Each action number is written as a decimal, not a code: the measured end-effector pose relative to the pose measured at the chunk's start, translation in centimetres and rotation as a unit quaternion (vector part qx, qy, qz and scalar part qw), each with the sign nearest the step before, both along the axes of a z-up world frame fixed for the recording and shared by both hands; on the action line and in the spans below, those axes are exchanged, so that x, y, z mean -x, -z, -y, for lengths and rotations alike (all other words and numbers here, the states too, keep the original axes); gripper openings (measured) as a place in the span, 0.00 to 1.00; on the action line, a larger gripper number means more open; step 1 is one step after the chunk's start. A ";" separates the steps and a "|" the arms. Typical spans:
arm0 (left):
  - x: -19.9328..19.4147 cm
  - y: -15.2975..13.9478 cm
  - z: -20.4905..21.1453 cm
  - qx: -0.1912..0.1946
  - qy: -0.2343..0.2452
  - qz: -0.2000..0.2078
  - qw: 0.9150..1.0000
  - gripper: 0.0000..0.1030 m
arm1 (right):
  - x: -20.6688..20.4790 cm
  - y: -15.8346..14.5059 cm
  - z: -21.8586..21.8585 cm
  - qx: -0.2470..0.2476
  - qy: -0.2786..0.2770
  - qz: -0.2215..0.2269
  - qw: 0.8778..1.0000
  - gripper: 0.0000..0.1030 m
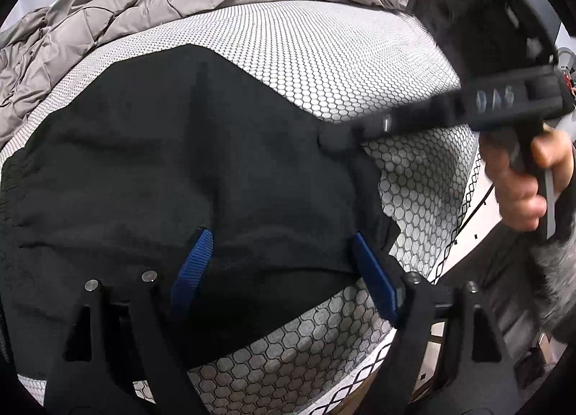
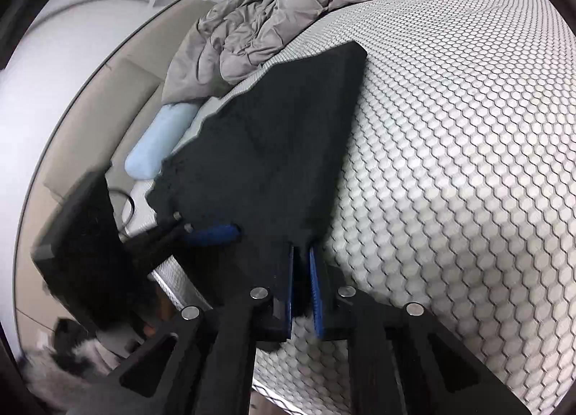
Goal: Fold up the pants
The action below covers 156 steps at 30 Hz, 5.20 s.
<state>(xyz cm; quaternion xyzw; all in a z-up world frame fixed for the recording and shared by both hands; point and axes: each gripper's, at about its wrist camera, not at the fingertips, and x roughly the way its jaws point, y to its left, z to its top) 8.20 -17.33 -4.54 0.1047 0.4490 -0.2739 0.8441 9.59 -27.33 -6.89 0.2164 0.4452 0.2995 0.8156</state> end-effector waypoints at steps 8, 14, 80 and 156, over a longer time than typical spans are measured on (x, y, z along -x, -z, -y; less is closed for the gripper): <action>0.5 -1.9 -0.7 0.053 0.010 -0.008 0.999 0.76 | 0.0 0.2 2.8 0.014 0.025 -0.034 0.999 0.14; 0.1 -1.0 -1.3 0.033 0.004 -0.024 0.999 0.76 | 4.0 -2.0 0.4 0.054 -0.073 -0.002 0.996 0.29; -0.8 -6.0 -12.9 0.130 -0.090 0.072 0.985 0.88 | -9.8 1.7 -0.8 -0.026 0.036 -0.056 0.997 0.36; -12.0 -3.5 -15.1 0.057 -0.138 0.013 0.989 0.22 | -9.8 -1.6 -11.2 0.300 0.064 0.087 0.948 0.36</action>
